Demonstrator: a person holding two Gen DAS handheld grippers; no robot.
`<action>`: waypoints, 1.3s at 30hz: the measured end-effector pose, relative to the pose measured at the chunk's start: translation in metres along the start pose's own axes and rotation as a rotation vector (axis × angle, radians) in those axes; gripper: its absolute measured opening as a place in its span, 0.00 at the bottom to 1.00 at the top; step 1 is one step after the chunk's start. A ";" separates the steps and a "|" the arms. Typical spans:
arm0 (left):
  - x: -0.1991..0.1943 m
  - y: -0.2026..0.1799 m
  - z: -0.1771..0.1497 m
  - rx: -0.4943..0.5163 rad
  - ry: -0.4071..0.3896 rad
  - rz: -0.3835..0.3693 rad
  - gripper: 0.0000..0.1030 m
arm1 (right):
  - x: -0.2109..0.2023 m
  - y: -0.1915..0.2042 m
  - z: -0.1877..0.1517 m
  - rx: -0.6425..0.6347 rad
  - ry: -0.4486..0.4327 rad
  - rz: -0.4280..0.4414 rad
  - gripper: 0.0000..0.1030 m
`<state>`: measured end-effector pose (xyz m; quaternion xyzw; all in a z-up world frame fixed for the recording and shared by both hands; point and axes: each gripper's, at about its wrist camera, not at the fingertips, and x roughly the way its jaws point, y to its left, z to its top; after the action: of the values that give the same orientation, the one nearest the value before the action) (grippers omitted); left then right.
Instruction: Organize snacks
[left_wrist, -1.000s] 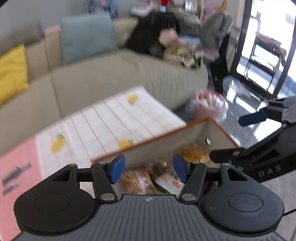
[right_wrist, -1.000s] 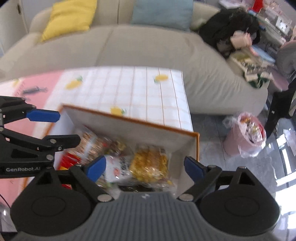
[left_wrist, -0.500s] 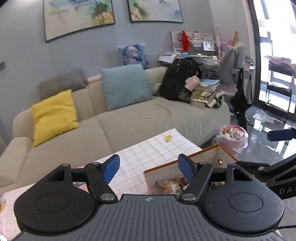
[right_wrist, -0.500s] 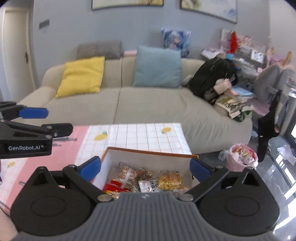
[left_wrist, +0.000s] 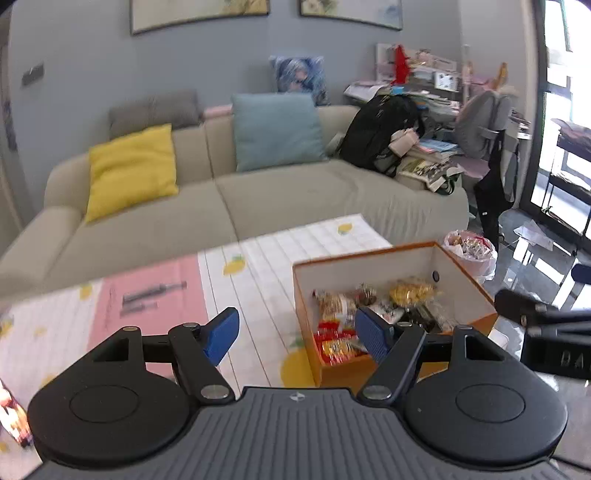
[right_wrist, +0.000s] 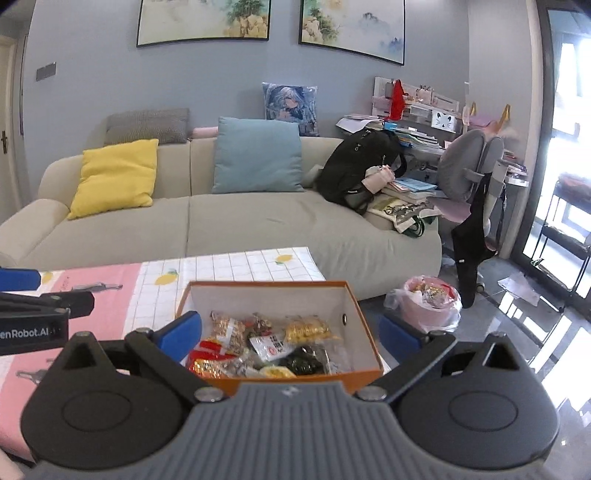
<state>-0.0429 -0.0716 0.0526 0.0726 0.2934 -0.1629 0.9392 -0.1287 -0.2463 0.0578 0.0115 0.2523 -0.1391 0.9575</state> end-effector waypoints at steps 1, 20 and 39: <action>0.001 0.001 -0.005 -0.011 0.005 0.012 0.82 | 0.000 0.002 -0.004 0.001 0.007 -0.004 0.97; 0.016 0.001 -0.047 -0.024 0.128 0.035 0.82 | 0.011 0.025 -0.060 0.025 0.157 -0.001 0.97; 0.012 0.003 -0.046 -0.035 0.125 0.023 0.82 | 0.013 0.027 -0.057 0.013 0.171 -0.007 0.97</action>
<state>-0.0567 -0.0611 0.0080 0.0696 0.3533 -0.1420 0.9220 -0.1374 -0.2183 0.0007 0.0284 0.3322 -0.1428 0.9319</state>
